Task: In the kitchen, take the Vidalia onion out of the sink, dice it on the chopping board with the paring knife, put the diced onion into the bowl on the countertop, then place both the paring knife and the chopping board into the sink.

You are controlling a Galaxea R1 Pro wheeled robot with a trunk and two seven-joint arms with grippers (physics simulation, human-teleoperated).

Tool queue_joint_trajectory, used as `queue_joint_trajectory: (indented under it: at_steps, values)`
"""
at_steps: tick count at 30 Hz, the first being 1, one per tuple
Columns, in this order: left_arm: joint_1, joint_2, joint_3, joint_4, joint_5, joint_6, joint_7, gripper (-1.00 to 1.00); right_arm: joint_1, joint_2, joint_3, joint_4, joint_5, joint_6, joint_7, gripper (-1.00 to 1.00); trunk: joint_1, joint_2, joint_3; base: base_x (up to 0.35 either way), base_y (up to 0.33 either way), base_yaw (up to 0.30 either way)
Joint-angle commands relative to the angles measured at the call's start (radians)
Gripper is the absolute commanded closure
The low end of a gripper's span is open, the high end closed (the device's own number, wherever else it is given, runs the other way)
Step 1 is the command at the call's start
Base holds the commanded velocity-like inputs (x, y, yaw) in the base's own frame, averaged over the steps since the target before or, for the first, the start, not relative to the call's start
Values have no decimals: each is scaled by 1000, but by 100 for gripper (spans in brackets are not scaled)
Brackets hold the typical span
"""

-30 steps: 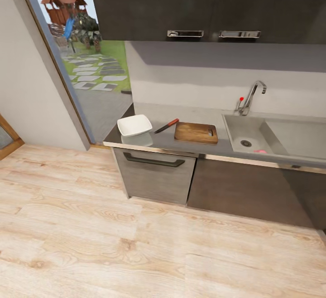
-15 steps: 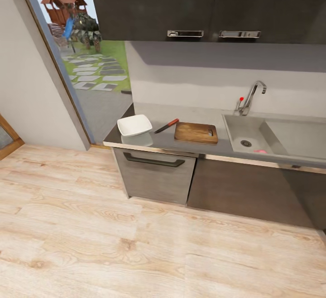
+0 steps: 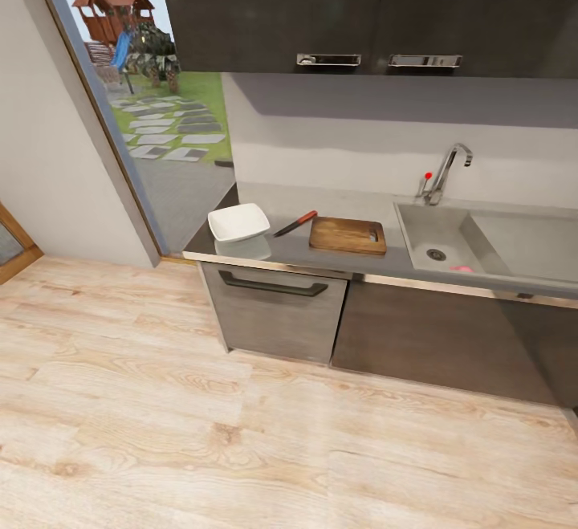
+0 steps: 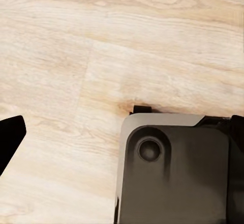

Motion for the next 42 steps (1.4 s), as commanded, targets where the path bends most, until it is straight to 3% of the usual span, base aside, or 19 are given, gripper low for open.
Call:
queue_joint_trajectory:
  at_steps: [1, 16, 42]
  values:
    - [0, 1, -6, 1, 10, -2, 4, -100, 0, 1, -5, 0, 11, -3, -7, -100, 1, -2, -2, 0, 0, 0]
    - [0, -3, -7, 30, 10, -2, 4, -100, 0, 18, -2, 1, 9, -9, -8, -100, 1, -2, 0, 0, 0, -19]
    - [0, -6, -9, 31, 12, -2, 4, -100, 0, 17, -1, 3, 9, -10, -8, -100, 1, -2, 30, 0, 0, -203]
